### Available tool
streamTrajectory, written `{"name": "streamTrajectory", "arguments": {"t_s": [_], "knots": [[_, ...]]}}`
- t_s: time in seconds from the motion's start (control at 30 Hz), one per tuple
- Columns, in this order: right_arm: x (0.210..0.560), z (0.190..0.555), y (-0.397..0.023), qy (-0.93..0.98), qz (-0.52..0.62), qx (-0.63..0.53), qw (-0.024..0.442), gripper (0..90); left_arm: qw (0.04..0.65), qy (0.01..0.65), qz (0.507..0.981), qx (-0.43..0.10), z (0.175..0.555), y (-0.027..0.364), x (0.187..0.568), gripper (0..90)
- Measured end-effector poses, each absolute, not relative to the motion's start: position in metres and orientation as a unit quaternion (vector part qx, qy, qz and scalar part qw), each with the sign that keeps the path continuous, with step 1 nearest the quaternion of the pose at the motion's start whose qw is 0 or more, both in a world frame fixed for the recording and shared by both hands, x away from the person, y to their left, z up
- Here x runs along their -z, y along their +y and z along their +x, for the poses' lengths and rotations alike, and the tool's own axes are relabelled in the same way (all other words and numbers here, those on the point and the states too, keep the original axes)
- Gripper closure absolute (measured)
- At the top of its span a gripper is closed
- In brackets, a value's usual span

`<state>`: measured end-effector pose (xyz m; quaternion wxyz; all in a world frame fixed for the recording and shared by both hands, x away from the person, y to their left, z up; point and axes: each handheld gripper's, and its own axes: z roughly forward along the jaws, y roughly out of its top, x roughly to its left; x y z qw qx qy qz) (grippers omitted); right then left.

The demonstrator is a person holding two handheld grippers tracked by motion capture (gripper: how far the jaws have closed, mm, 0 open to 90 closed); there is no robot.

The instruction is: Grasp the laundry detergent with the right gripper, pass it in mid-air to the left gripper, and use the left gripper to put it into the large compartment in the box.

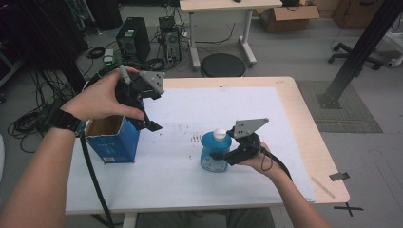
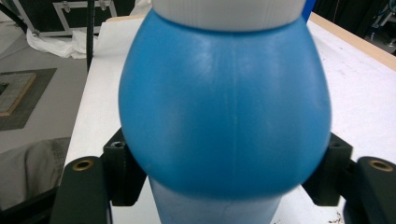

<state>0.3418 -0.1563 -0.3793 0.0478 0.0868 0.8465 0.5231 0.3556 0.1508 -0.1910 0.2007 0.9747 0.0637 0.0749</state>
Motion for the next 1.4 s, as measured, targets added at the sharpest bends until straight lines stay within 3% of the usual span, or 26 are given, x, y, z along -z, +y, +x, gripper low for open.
{"name": "streamTrajectory", "arguments": {"t_s": [0.57,0.93,1.4], "knots": [[0.380,0.340,-0.156,0.848,0.078,-0.522,0.048,40.3,0.201,0.062,0.975,-0.074,0.356,0.150,0.192,2.8],[0.377,0.340,-0.155,0.852,0.074,-0.516,0.049,42.0,0.202,0.058,0.975,-0.073,0.354,0.147,0.191,2.8],[0.324,0.364,-0.139,0.864,0.034,-0.503,-0.002,42.6,0.211,0.045,0.974,-0.073,0.350,0.137,0.177,2.8]]}}
